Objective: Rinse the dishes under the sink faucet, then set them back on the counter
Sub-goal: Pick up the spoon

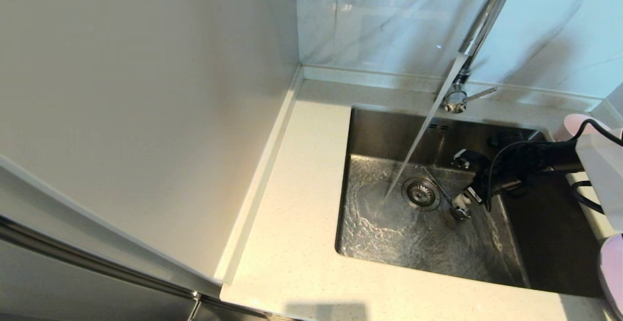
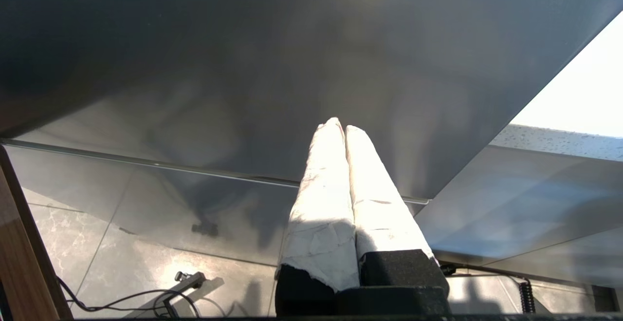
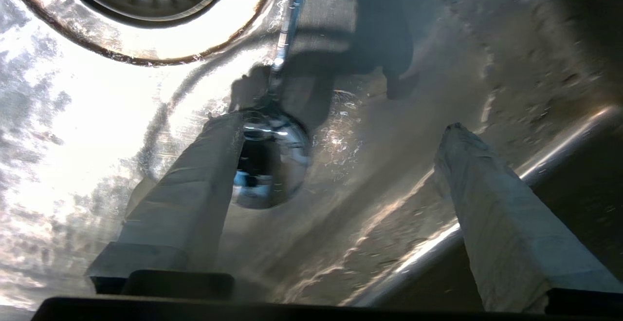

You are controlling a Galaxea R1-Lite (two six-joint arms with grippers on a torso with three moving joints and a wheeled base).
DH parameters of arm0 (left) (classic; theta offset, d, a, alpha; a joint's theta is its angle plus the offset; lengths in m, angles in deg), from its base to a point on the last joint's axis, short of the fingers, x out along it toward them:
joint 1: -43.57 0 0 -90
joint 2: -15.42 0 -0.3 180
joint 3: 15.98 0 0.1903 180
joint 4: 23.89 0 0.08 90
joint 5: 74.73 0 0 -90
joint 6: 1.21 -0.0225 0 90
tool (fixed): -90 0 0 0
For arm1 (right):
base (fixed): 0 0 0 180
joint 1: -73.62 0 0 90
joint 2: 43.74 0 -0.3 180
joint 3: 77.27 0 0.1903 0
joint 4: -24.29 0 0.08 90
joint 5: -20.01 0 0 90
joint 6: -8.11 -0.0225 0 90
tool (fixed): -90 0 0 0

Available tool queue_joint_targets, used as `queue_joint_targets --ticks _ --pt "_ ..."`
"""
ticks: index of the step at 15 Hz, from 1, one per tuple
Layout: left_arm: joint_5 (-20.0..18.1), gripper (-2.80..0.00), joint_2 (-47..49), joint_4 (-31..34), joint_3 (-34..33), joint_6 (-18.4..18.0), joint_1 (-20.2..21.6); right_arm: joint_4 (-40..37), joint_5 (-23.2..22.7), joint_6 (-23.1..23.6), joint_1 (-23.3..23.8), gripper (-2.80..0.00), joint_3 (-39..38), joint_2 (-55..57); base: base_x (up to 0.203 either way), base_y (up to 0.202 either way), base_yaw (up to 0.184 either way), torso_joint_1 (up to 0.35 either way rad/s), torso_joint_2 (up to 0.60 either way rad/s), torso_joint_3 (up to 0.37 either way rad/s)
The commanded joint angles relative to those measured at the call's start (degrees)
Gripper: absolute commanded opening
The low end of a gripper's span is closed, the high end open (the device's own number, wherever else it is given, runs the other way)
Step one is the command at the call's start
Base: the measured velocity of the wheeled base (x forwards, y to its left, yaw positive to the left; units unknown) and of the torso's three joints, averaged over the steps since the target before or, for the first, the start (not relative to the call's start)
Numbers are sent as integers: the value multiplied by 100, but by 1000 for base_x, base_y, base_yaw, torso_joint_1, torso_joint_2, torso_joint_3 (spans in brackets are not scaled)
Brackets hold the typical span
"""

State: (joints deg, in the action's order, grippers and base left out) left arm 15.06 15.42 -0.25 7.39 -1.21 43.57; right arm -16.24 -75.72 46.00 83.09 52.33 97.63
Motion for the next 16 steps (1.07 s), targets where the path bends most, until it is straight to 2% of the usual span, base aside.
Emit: queue_joint_targets --ticks 1,5,11,16 --pt "-5 -280 0 0 0 0 0 -17 61 -266 -162 0 -190 -108 0 0 0 0 0 0" --pt "4 -280 0 0 0 0 0 37 286 -783 -400 0 -82 3 0 0 0 0 0 0" --pt "4 -280 0 0 0 0 0 39 548 -801 -403 0 464 382 0 0 0 0 0 0" --pt "4 -280 0 0 0 0 0 38 626 -782 -394 0 520 489 0 0 0 0 0 0"
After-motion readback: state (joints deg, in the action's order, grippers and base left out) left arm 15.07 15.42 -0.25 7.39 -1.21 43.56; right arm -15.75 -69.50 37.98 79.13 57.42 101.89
